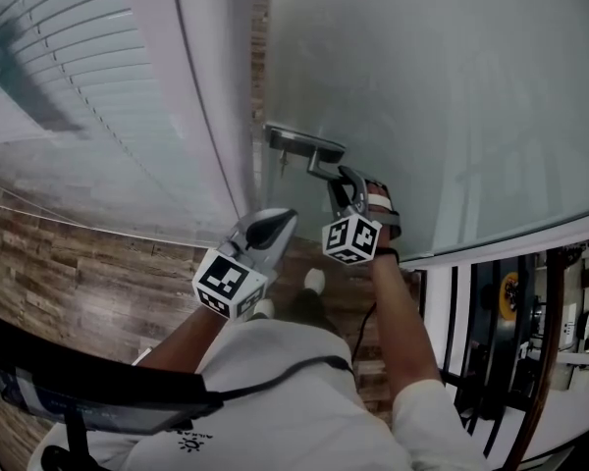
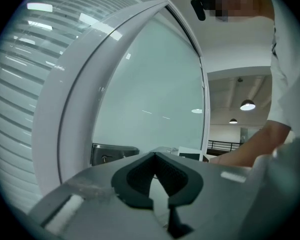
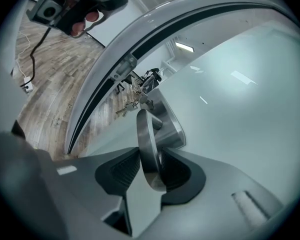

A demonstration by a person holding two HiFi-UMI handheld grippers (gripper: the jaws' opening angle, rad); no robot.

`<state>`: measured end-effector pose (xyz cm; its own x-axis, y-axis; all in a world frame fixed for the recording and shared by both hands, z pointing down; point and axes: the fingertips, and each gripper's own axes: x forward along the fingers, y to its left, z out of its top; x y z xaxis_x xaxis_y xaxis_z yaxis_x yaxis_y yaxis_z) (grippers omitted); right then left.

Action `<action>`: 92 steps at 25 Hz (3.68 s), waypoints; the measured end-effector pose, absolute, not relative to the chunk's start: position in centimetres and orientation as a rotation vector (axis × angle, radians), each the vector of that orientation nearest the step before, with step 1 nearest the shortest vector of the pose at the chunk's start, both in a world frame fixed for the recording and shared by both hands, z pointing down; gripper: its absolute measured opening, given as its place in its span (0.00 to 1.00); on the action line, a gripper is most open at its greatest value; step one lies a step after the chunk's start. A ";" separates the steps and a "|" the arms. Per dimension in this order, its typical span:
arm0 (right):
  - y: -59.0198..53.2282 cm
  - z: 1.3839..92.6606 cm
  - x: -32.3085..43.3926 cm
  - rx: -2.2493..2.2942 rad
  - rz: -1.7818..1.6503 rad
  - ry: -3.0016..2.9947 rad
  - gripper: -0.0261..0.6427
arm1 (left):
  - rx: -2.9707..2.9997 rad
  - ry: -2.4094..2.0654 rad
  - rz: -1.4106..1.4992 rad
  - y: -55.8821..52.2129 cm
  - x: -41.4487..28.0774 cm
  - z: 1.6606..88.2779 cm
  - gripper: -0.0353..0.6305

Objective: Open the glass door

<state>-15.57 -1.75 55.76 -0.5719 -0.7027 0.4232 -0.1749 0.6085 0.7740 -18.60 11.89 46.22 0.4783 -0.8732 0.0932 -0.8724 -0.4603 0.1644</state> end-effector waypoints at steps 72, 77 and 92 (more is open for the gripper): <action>-27.7 48.4 -15.9 0.670 -0.864 -2.095 0.18 | 2.305 -1.887 0.015 -15.6 -15.5 40.4 0.06; -29.1 48.4 -16.0 0.668 -0.831 -2.109 0.18 | 2.344 -1.851 -0.017 -20.5 -16.4 39.9 0.06; -34.2 47.7 -14.2 0.780 -0.767 -2.101 0.18 | 2.511 -1.647 -0.021 -29.9 -17.5 39.5 0.06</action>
